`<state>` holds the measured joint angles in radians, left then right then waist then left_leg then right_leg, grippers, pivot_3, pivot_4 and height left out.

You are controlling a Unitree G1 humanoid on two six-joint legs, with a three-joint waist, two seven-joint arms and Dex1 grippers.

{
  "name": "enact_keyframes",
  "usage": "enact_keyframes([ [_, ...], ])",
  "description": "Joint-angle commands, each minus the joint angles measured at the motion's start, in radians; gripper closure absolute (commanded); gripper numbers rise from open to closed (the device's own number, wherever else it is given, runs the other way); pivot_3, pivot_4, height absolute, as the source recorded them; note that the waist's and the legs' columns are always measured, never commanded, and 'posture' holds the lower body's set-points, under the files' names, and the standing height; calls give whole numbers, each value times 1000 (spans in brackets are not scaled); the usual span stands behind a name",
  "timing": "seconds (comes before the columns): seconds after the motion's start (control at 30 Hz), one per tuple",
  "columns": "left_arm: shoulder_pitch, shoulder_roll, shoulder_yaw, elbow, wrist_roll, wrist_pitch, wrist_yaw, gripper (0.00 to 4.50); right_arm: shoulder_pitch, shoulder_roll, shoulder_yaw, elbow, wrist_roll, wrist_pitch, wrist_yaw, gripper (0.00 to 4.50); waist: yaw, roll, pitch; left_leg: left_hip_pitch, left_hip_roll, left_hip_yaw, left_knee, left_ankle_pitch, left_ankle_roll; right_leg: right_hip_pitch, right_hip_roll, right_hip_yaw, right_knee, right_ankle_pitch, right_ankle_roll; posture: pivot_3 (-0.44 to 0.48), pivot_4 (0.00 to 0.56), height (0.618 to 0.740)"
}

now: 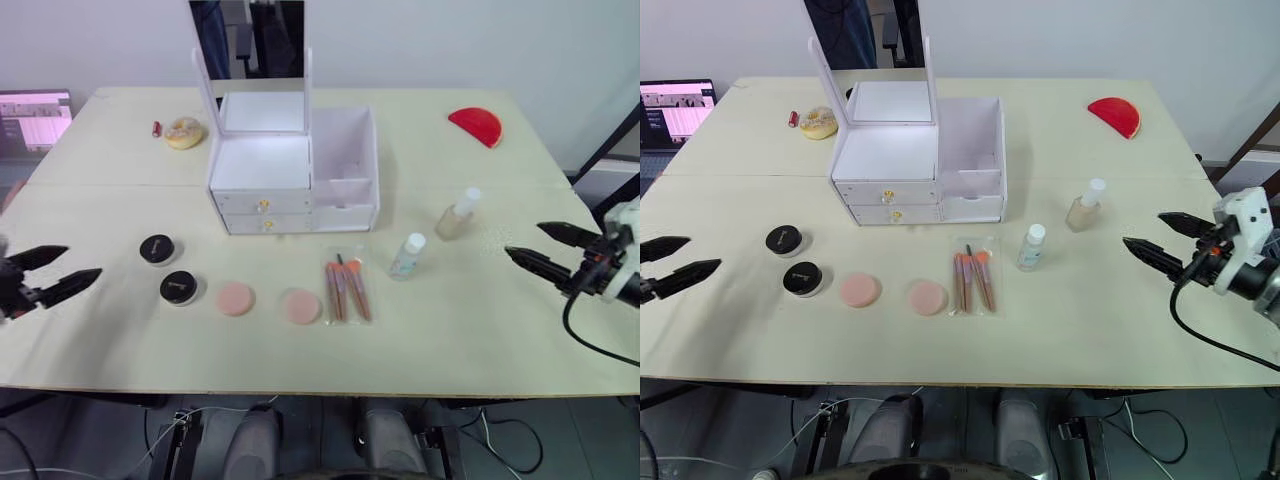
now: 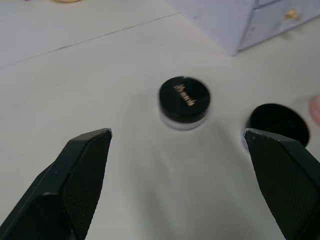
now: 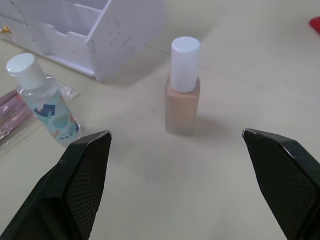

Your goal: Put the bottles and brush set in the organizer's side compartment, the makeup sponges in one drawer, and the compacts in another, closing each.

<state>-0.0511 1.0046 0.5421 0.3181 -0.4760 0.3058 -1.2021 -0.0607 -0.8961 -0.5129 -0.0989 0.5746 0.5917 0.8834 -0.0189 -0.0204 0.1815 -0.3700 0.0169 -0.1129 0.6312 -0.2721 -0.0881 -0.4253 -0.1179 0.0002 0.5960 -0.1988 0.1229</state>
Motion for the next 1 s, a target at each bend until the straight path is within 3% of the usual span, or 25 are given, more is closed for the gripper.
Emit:
enact_keyframes([
  [0.03,-1,-13,-46,-223,-85,75,-30,49,-71,38,12,-125,11,140,-202,0,-1,0,0,0,0,0,0,0,0,0,0,0,0,0,0,0,150,739],
  [0.2,-41,-52,-149,-530,-205,225,20,49,-227,133,121,-205,-15,283,-413,0,-2,0,0,0,0,0,1,0,0,0,0,1,0,0,-1,0,150,739],
  [0.43,-142,-70,-209,-718,-326,370,114,49,-362,242,212,-145,-92,320,-574,0,1,0,0,-1,0,0,1,0,0,0,0,1,-1,1,0,0,150,739],
  [1.0,-306,-33,-266,-830,-476,639,317,49,-430,328,232,25,-190,202,-618,0,-2,0,0,-1,0,0,1,0,0,0,1,1,-1,1,-1,0,150,739],
])
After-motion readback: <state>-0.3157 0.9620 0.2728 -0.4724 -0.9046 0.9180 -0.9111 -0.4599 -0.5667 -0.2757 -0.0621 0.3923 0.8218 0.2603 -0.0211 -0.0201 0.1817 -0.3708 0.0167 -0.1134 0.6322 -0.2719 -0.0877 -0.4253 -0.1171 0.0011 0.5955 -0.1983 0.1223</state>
